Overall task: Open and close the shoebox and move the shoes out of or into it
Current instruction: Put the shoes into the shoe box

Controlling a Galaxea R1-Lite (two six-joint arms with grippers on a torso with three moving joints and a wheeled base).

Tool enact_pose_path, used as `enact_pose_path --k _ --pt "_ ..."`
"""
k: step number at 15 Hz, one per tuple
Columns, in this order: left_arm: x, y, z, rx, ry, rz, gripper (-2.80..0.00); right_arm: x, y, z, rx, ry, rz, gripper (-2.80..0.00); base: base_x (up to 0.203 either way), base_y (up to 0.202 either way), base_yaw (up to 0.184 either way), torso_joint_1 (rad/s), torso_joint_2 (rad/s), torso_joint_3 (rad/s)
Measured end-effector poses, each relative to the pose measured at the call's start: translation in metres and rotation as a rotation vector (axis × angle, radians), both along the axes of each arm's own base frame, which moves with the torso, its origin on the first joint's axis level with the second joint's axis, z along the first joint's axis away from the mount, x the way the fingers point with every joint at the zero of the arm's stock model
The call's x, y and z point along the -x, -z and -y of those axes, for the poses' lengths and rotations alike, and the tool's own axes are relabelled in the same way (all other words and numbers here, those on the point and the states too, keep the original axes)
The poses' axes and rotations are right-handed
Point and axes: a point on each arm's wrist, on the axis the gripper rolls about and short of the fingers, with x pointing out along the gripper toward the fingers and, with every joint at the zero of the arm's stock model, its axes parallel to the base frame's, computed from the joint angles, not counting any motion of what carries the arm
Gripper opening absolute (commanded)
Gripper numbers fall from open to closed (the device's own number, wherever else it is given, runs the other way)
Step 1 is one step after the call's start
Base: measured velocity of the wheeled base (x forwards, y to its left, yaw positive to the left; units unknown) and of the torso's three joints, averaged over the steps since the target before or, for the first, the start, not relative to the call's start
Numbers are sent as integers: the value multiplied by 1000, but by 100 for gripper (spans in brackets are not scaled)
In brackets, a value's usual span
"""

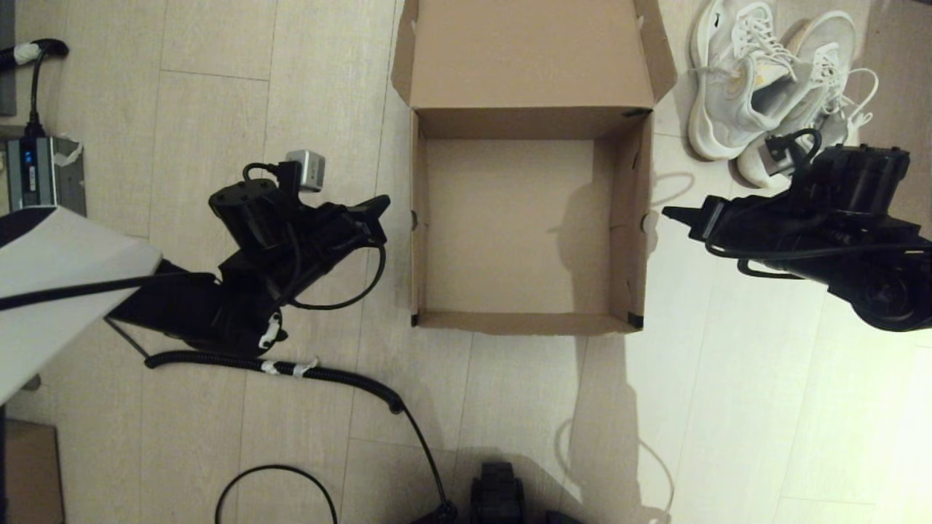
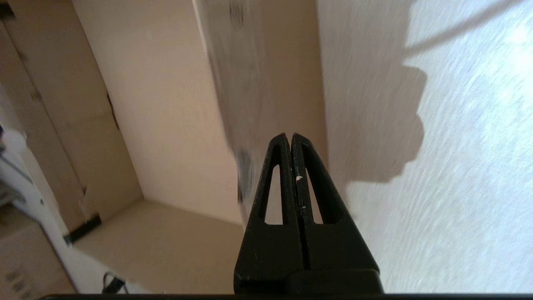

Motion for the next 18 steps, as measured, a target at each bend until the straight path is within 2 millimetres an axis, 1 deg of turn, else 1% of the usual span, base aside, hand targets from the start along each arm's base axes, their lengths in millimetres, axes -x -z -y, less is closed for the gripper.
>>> enact_pose_path --k 3,5,8,11,13,15,17,18 --pt "-5 7 4 -14 2 -7 -280 2 18 -6 13 -19 -50 -280 0 0 0 0 0 0" --pt "-6 11 5 -20 2 -15 -280 7 27 -11 16 -34 -44 -280 0 0 0 0 0 0" --pt "-5 22 1 -38 -6 -45 -280 19 42 -22 18 -69 -80 -280 0 0 0 0 0 0" --pt "-3 30 -5 -61 -21 -66 -280 32 53 -31 21 -97 -115 -280 0 0 0 0 0 0" --pt "-1 35 -7 -67 -24 -83 -280 38 56 -32 23 -97 -127 -280 0 0 0 0 0 0" --pt "4 40 -9 -67 -26 -77 -280 42 55 -31 36 -52 -125 -280 0 0 0 0 0 0" --pt "9 48 -10 -69 -25 -85 -280 47 51 -25 71 -5 -99 -280 0 0 0 0 0 0" --pt "11 50 -11 -69 -24 -86 -280 49 48 -18 88 16 -82 -280 0 0 0 0 0 0"
